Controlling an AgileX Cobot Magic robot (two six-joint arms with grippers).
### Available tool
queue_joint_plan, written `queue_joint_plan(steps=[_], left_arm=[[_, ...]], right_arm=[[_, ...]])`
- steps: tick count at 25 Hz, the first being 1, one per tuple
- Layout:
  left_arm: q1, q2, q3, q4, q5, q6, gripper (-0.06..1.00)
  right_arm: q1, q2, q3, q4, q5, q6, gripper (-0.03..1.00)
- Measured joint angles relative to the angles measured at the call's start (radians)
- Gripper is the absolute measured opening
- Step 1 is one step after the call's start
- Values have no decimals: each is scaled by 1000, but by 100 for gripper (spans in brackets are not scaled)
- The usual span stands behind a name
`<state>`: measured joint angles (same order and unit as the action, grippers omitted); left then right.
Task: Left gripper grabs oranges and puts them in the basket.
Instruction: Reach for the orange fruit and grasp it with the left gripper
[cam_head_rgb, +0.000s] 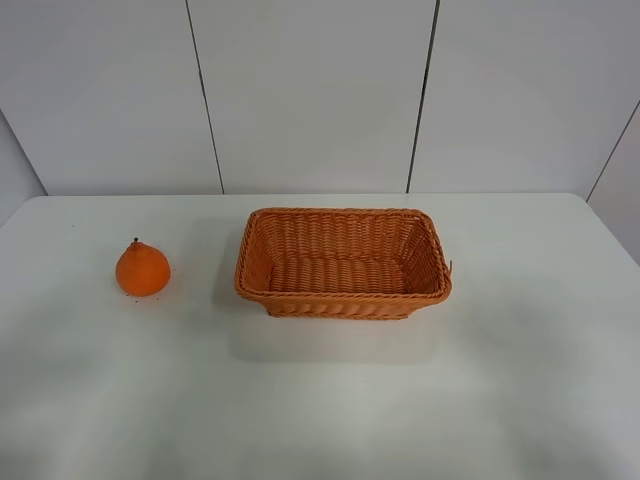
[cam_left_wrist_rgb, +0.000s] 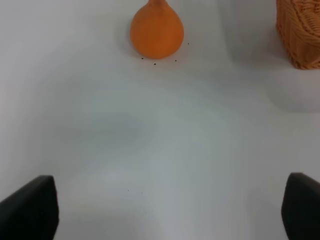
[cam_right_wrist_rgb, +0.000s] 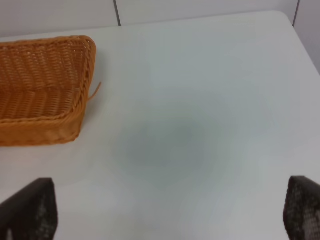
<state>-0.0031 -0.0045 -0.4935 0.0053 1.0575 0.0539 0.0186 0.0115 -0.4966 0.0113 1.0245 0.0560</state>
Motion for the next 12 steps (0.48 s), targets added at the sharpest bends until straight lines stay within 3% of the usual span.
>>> queue_joint_plan(steps=[12], left_arm=[[0, 0, 0, 0, 0, 0, 100]], right_arm=[[0, 0, 0, 0, 0, 0, 69]])
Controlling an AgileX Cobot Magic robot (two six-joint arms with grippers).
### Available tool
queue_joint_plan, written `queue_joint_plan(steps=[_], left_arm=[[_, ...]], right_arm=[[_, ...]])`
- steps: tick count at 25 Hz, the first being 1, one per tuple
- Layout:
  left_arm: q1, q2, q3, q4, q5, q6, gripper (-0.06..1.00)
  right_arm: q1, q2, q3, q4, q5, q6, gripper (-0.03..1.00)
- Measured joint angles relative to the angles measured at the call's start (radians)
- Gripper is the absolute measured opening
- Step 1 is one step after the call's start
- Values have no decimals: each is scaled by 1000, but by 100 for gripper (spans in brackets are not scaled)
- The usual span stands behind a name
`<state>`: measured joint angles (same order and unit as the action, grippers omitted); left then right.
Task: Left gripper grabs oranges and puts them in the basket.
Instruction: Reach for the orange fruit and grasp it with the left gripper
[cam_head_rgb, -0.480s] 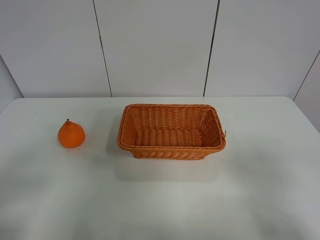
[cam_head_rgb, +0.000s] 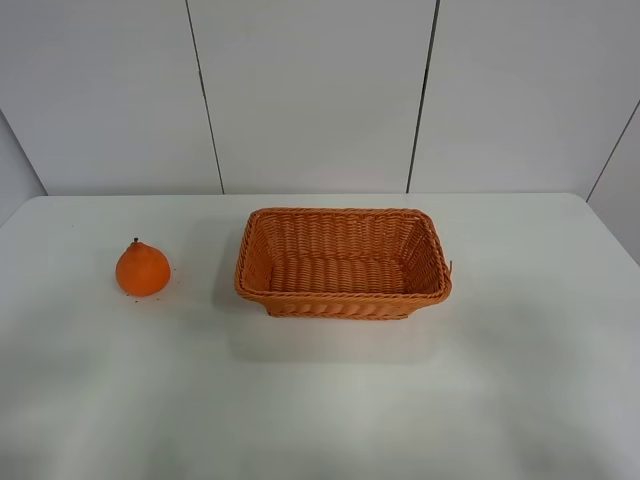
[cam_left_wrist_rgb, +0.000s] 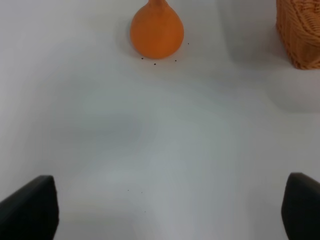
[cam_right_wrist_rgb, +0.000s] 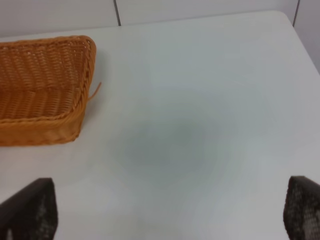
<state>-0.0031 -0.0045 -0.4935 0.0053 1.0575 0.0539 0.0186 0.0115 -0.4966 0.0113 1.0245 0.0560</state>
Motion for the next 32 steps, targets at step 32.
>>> queue_joint_plan(steps=[32], left_arm=[[0, 477, -128, -86, -127, 73, 100]], right_arm=[[0, 0, 0, 0, 0, 0, 69]])
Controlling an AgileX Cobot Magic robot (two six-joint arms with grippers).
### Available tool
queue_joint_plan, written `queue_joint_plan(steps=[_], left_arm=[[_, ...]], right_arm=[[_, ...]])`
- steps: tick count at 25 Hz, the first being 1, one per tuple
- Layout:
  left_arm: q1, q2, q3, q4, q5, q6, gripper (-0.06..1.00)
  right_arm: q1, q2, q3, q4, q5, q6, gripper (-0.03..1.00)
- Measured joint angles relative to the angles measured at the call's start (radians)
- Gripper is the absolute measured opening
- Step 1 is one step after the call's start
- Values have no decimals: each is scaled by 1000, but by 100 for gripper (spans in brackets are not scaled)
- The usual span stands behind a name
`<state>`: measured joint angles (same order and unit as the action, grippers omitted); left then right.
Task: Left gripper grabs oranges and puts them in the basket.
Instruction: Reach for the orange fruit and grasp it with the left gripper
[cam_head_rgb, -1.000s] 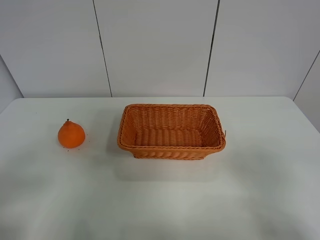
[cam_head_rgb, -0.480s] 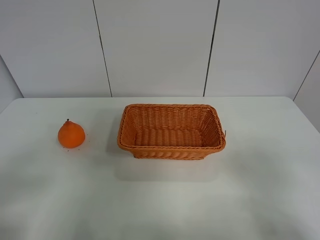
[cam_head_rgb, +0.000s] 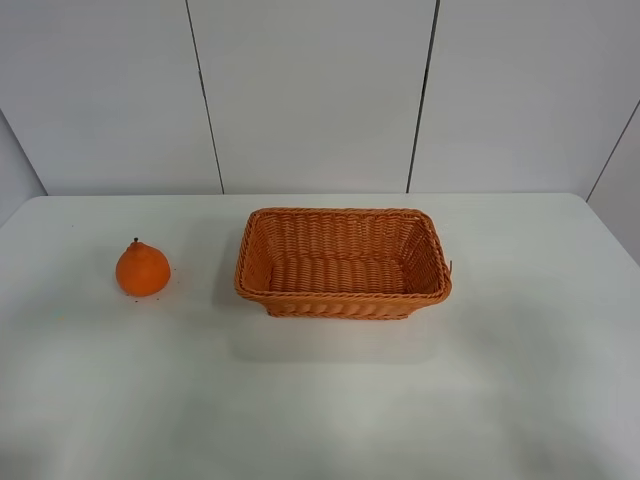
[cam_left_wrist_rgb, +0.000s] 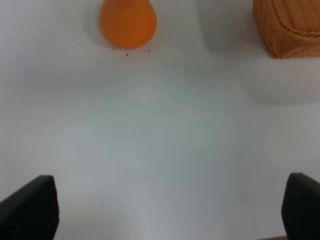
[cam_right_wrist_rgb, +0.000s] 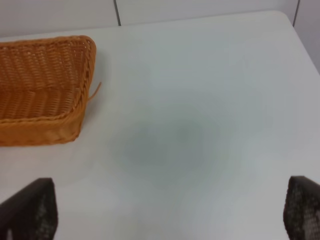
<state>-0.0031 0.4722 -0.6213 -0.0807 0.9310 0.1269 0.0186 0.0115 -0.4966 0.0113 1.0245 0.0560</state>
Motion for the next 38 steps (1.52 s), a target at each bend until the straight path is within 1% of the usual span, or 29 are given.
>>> queue_joint_plan(steps=[2, 6, 9, 12, 14, 21, 26, 30, 34, 38], left_arm=[[0, 139, -47, -16, -44, 26, 100], [0, 411, -153, -97, -119, 105, 100], [0, 604, -240, -148, -155, 155, 100], [0, 755, -312, -179, -188, 193, 100], [0, 838, -352, -184, -218, 211, 100], [0, 1100, -469, -184, -309, 250, 100], [0, 1262, -524, -129, -372, 251, 100], [0, 1370, -544, -109, -418, 251, 100], [0, 1456, -566, -102, -466, 252, 100], [0, 1519, -589, -56, -487, 252, 100]], right_arm=[[0, 0, 0, 0, 0, 0, 69], [0, 0, 0, 0, 0, 0, 69], [0, 0, 0, 0, 0, 0, 69], [0, 0, 0, 0, 0, 0, 69], [0, 0, 0, 0, 0, 0, 69], [0, 0, 0, 0, 0, 0, 69], [0, 0, 0, 0, 0, 0, 69], [0, 0, 0, 0, 0, 0, 69], [0, 0, 0, 0, 0, 0, 69], [0, 0, 0, 0, 0, 0, 69]])
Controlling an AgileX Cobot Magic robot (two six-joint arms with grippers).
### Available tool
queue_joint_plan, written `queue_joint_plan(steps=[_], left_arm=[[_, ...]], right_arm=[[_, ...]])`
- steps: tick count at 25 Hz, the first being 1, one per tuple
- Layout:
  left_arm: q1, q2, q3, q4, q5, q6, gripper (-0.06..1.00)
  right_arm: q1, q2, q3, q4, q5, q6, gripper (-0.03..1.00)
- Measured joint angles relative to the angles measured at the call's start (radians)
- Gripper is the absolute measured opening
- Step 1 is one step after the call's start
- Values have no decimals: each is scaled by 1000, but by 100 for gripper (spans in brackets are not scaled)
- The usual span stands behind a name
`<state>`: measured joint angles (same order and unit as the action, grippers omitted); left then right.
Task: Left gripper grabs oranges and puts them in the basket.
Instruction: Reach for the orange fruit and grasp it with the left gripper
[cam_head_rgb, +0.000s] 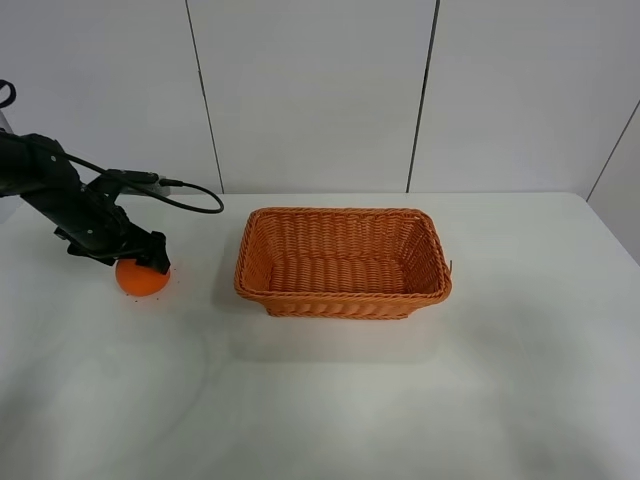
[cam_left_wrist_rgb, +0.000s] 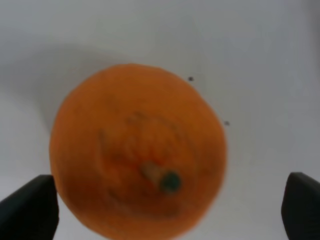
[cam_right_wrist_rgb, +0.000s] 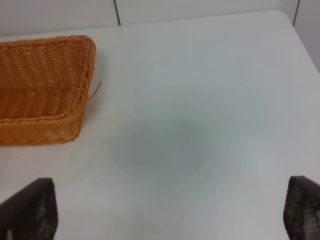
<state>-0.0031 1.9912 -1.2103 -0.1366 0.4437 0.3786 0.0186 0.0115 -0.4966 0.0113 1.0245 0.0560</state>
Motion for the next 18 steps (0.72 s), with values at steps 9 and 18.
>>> queue_joint_plan(steps=[9, 18], left_arm=[[0, 58, -15, 24, -54, 1, 99], [0, 59, -17, 26, -54, 1, 33]], right_arm=[[0, 0, 0, 0, 0, 0, 69], [0, 0, 0, 0, 0, 0, 69]])
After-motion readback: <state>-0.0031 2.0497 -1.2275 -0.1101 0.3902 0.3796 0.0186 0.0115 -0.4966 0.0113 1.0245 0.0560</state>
